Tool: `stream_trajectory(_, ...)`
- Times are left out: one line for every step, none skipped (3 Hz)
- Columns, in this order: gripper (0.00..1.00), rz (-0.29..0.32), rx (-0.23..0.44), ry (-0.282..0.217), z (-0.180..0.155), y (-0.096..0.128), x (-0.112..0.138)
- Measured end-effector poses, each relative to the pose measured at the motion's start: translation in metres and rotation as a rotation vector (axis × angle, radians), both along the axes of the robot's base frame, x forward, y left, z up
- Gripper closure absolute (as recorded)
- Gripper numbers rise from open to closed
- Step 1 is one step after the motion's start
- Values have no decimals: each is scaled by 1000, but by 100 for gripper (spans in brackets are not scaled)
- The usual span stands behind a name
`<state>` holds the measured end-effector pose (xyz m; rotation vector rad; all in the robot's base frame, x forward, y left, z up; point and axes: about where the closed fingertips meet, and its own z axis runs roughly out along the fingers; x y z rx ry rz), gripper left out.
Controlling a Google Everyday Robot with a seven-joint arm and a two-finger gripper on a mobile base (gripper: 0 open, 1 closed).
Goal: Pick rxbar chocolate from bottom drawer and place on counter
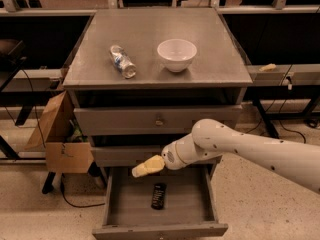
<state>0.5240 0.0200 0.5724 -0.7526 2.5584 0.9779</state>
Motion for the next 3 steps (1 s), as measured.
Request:
stream_trajectory(0, 103, 113, -53, -24, 7, 30)
stream_trajectory(0, 134, 151, -72, -49, 7, 40)
stream_trajectory(0, 134, 151, -72, -49, 7, 40)
